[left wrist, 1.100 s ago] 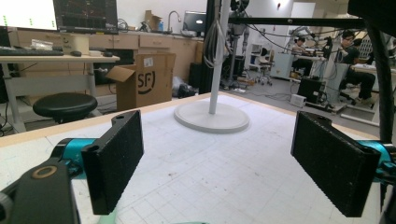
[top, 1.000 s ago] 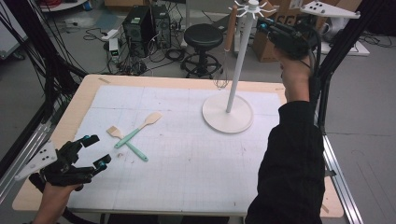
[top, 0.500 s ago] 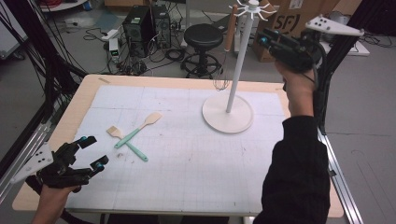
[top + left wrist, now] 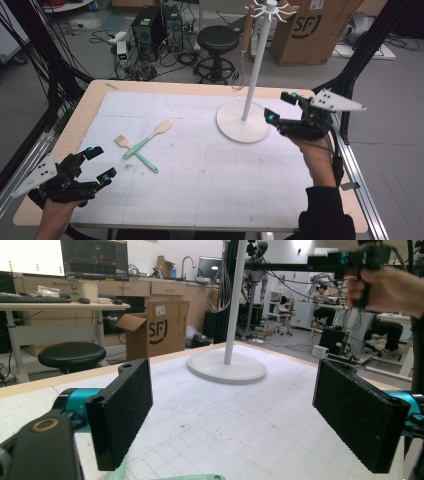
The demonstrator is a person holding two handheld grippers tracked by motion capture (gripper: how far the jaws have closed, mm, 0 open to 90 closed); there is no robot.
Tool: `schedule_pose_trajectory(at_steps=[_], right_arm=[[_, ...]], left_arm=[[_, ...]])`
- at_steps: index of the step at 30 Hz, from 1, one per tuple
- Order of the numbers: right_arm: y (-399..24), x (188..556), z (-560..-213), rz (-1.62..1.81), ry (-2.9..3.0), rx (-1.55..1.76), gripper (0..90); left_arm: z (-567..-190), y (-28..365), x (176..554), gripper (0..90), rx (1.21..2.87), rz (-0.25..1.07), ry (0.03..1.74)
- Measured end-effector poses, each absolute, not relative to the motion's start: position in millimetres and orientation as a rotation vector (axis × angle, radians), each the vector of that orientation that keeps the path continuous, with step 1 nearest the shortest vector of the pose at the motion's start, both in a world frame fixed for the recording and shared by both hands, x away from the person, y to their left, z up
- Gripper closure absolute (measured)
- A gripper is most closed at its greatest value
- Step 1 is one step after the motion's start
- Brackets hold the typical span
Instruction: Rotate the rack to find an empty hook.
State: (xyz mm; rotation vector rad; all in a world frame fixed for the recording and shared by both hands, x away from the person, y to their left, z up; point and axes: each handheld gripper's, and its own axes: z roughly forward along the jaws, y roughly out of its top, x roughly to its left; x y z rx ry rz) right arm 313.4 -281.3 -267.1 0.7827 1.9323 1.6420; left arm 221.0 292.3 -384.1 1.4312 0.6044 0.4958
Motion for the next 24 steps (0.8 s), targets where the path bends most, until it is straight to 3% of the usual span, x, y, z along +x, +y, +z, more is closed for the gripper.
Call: schedule_pose_trajectory(at_steps=[9, 24], right_arm=[[-273.5, 281.8, -328.0, 1.629, 1.963, 0.786, 19.7], [-267.6, 245.0, -378.5, 1.542, 1.952, 0.814, 19.7]], left_arm=[[-392.3, 293.8, 219.8, 17.3, 1.439, 0.502, 0.625], [-396.4, 304.1, 211.2, 17.0, 1.415, 0.545, 0.690]])
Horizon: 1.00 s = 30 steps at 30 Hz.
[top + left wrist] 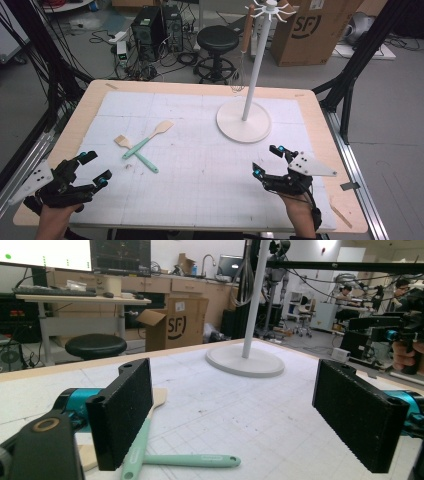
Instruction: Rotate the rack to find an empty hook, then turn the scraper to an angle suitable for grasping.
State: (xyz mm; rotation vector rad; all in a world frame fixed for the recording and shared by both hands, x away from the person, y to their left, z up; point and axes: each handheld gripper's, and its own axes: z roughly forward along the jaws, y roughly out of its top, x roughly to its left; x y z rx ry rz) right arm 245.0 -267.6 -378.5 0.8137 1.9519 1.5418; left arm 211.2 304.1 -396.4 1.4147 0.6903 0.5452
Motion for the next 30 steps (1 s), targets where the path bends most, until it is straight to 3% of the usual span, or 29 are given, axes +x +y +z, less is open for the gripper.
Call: schedule_pose_trajectory(at_steps=[17, 30], right_arm=[[-278.5, 239.4, -381.7, 1.522, 1.935, 0.836, 19.2], [-277.9, 235.0, -377.4, 1.520, 1.938, 0.823, 19.0]], left_arm=[[-398.8, 296.7, 225.6, 16.8, 1.444, 0.525, 0.731], [-388.7, 283.7, 275.6, 23.6, 1.510, 0.500, 0.822]])
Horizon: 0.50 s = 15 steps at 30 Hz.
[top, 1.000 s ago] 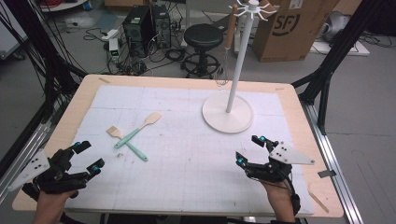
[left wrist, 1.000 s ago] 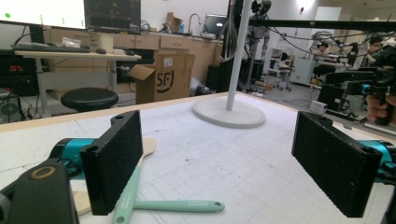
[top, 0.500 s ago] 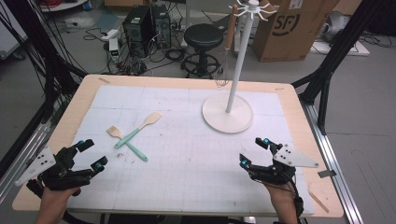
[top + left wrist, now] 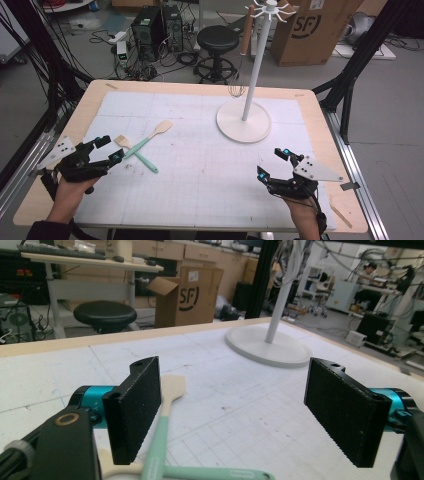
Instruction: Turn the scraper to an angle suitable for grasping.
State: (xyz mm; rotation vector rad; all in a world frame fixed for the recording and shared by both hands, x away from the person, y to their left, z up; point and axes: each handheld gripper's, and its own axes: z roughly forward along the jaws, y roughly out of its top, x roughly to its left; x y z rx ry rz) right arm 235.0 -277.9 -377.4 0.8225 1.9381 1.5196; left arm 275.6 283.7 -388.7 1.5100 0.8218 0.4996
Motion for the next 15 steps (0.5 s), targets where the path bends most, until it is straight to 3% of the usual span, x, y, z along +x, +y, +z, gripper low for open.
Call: schedule_pose_trajectory(at_steps=[15], right_arm=[[-281.1, 233.3, -376.5, 1.555, 1.937, 0.809, 19.0]], left_arm=[[-386.2, 264.1, 327.3, 23.7, 1.570, 0.467, 0.808]])
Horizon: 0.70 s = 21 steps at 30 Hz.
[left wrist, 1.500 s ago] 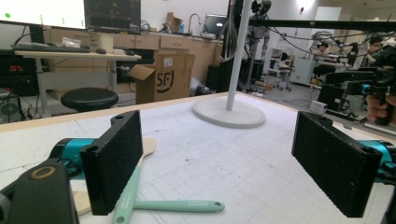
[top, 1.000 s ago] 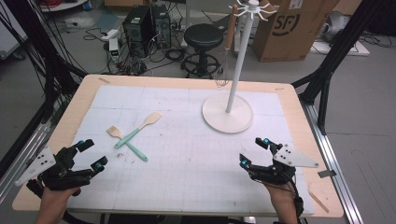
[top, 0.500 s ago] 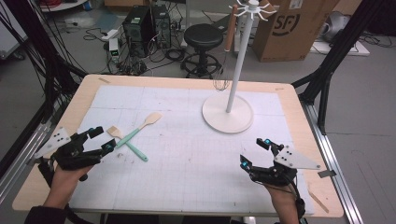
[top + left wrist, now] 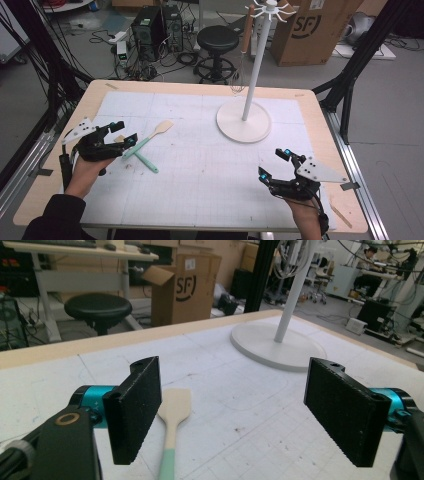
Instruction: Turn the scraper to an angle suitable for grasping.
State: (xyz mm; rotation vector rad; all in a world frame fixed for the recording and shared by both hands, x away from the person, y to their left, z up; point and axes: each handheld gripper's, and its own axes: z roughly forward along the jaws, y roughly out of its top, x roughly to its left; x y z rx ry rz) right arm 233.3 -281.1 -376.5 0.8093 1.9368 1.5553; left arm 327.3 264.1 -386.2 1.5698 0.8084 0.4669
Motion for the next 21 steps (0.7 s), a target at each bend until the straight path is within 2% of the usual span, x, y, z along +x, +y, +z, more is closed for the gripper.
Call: schedule_pose_trajectory(at_steps=[7, 14, 21], right_arm=[[-277.3, 234.1, -378.0, 1.552, 1.961, 0.798, 19.0], [-277.9, 234.8, -378.8, 1.557, 1.961, 0.796, 18.9], [-276.8, 235.4, -379.2, 1.562, 1.964, 0.793, 19.0]], left_arm=[[-400.5, 263.9, 346.2, 26.5, 1.638, 0.474, 0.879], [-422.5, 256.7, 363.4, 29.5, 1.813, 0.478, 1.003], [-436.3, 247.0, 375.1, 37.6, 1.934, 0.471, 1.056]])
